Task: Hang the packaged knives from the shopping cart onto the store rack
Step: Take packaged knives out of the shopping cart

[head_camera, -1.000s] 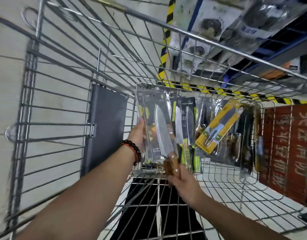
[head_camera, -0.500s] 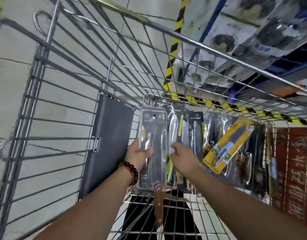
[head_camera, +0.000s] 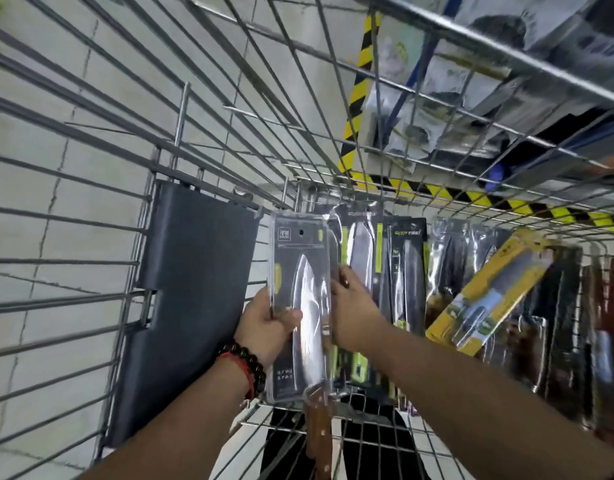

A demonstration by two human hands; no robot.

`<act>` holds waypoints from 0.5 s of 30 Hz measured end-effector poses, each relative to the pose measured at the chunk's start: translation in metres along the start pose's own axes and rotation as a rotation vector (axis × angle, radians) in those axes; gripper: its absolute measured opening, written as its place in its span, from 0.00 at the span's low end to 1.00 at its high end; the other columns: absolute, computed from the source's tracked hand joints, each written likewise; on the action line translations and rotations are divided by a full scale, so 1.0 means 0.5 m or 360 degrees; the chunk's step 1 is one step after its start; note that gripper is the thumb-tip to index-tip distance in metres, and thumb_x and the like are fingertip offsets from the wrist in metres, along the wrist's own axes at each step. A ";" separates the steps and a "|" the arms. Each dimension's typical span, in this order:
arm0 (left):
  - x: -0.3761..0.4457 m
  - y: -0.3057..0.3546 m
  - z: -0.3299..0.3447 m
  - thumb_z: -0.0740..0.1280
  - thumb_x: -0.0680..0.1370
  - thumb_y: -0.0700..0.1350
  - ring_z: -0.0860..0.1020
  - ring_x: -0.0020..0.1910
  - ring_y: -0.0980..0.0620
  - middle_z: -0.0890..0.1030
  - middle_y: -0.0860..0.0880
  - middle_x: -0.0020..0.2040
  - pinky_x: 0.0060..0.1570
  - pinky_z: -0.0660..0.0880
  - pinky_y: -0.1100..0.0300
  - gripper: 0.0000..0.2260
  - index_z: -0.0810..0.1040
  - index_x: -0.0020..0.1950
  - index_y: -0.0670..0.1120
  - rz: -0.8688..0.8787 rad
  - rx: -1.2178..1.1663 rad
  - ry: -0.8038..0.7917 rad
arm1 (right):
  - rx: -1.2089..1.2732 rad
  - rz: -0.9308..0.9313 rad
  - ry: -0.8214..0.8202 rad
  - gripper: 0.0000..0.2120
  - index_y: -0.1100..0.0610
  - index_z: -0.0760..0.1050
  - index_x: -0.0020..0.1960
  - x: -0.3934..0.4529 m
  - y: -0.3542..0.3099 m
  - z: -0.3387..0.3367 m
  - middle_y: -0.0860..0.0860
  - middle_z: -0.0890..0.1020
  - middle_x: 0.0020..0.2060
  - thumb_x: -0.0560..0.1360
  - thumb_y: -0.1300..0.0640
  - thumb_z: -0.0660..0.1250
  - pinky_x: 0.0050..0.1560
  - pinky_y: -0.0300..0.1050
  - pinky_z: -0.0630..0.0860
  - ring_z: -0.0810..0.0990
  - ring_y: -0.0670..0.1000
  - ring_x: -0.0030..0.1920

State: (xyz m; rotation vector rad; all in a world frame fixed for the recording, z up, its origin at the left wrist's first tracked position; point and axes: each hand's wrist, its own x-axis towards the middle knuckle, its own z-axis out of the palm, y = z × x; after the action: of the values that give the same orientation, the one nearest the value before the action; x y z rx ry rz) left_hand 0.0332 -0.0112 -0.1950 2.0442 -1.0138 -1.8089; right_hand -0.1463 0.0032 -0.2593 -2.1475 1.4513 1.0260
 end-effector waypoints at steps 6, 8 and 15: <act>-0.007 0.017 -0.023 0.69 0.76 0.40 0.79 0.42 0.44 0.79 0.39 0.45 0.42 0.77 0.53 0.07 0.75 0.51 0.44 -0.0074 0.0121 0.0017 | 0.0102 -0.0283 0.0048 0.30 0.44 0.47 0.79 -0.089 0.110 0.070 0.49 0.42 0.80 0.80 0.41 0.50 0.68 0.68 0.31 0.40 0.55 0.79; -0.004 0.024 -0.018 0.69 0.76 0.39 0.77 0.39 0.49 0.77 0.44 0.40 0.39 0.75 0.58 0.05 0.73 0.46 0.43 -0.0069 0.0146 0.0037 | 0.0127 -0.0266 0.0015 0.29 0.44 0.42 0.79 -0.119 0.126 0.092 0.48 0.40 0.79 0.80 0.41 0.41 0.69 0.66 0.30 0.38 0.55 0.79; 0.094 0.049 0.078 0.68 0.76 0.40 0.77 0.51 0.48 0.78 0.45 0.56 0.53 0.77 0.55 0.21 0.67 0.68 0.41 -0.0165 0.0268 -0.0179 | 0.0345 -0.0024 -0.0123 0.35 0.46 0.38 0.79 -0.145 0.103 0.072 0.49 0.34 0.78 0.80 0.44 0.55 0.71 0.67 0.31 0.33 0.56 0.78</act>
State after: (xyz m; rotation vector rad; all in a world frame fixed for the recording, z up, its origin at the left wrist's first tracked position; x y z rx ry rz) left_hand -0.0116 -0.0481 -0.2256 2.1488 -1.1466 -1.9716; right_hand -0.2217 0.0520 -0.2252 -1.9422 1.4370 0.8913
